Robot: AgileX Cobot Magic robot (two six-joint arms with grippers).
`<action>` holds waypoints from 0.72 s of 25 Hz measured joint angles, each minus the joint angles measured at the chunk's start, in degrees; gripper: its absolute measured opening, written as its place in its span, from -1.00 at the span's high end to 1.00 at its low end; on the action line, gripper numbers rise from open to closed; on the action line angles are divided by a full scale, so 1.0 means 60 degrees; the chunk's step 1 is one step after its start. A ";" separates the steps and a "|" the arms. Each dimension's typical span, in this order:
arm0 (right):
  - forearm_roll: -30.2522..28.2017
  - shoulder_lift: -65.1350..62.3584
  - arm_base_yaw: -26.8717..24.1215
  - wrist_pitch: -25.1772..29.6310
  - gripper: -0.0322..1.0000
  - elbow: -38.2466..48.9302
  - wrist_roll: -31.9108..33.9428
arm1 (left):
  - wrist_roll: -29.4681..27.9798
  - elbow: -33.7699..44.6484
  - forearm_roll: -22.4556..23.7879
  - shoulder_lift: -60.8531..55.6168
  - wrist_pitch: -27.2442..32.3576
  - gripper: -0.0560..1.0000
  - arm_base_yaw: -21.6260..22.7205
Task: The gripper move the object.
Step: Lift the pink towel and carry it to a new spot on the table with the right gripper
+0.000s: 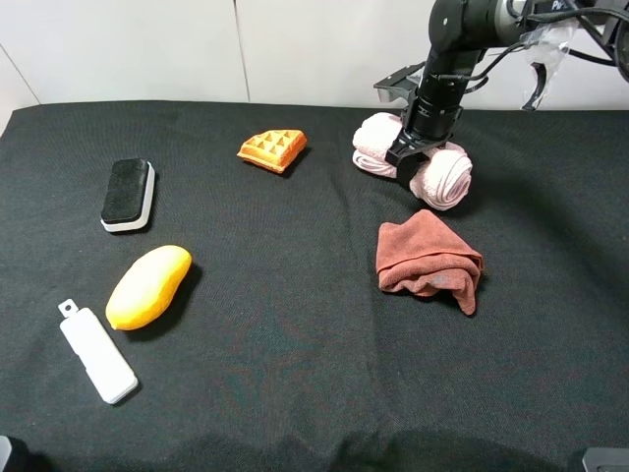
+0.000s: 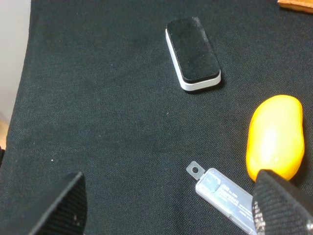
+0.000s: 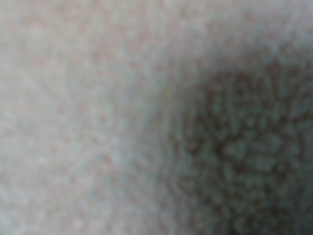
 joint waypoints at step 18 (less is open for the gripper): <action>-0.0093 -0.2331 0.0000 0.1369 0.27 -0.0615 0.1237 | 0.0000 0.0000 0.0000 0.0000 0.0000 -0.49 0.0000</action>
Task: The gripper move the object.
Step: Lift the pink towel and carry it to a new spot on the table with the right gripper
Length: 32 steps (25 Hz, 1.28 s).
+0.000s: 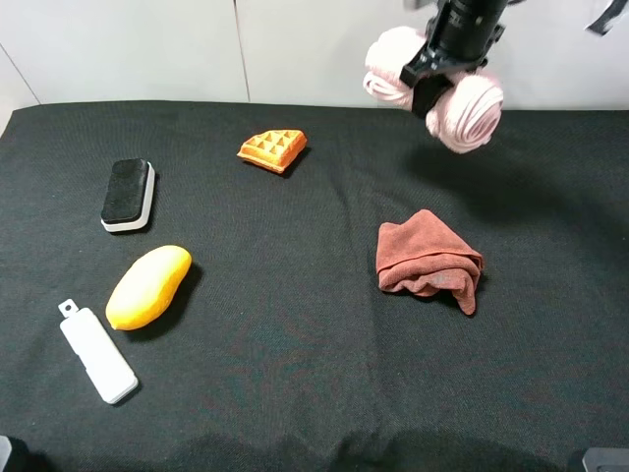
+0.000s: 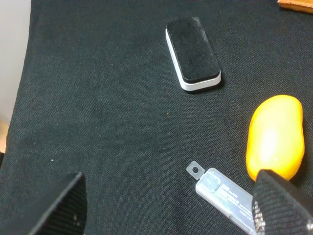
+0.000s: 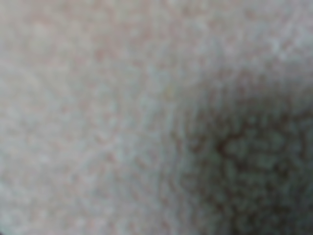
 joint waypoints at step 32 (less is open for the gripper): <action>-0.0986 -0.5951 -0.1051 0.0030 0.27 0.4451 0.2012 | 0.0000 0.0000 0.0000 0.0000 0.0000 -0.49 0.0000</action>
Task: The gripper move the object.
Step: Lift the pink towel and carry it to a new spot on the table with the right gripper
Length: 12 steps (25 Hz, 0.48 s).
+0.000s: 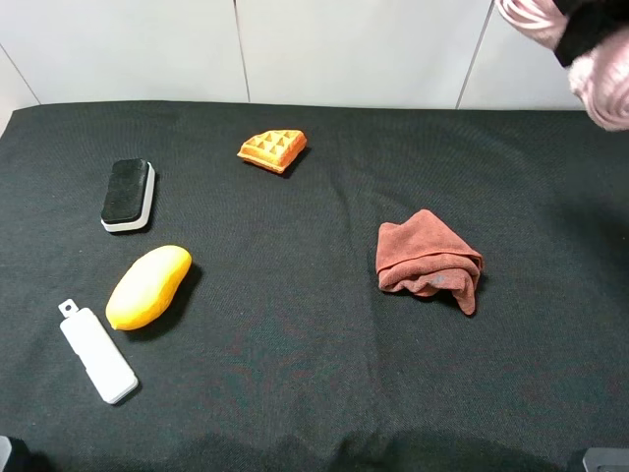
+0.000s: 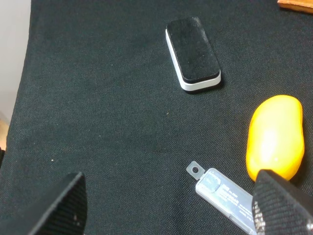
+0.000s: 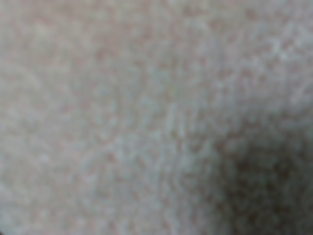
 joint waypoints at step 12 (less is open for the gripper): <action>0.0839 -0.0727 -0.0057 -0.0001 0.27 0.2744 0.0000 | 0.0000 0.0000 0.0000 0.0000 0.0000 -0.49 0.0000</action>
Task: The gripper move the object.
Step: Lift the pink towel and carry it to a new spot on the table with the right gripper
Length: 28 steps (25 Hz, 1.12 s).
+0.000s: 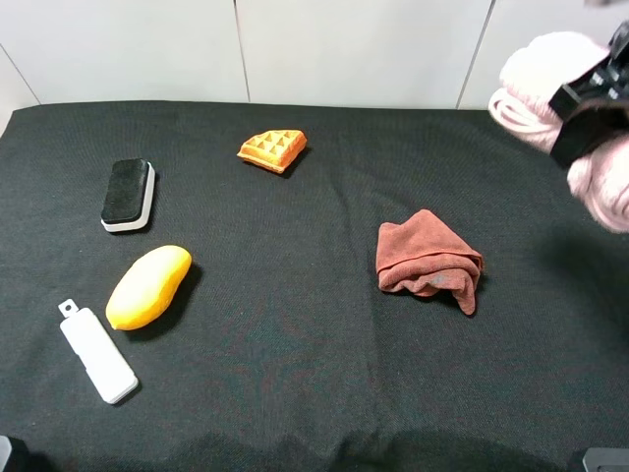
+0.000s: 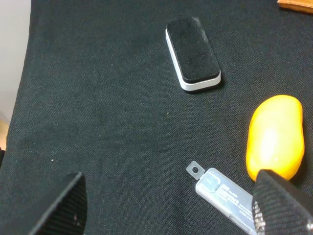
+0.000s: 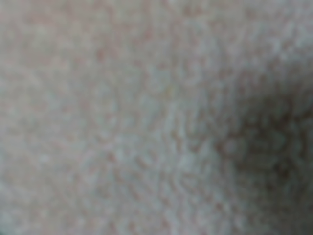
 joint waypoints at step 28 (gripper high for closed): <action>0.0423 0.1585 0.4437 -0.2266 0.27 0.0813 0.1477 | 0.0000 0.0000 0.0000 0.0000 0.0000 -0.49 0.0000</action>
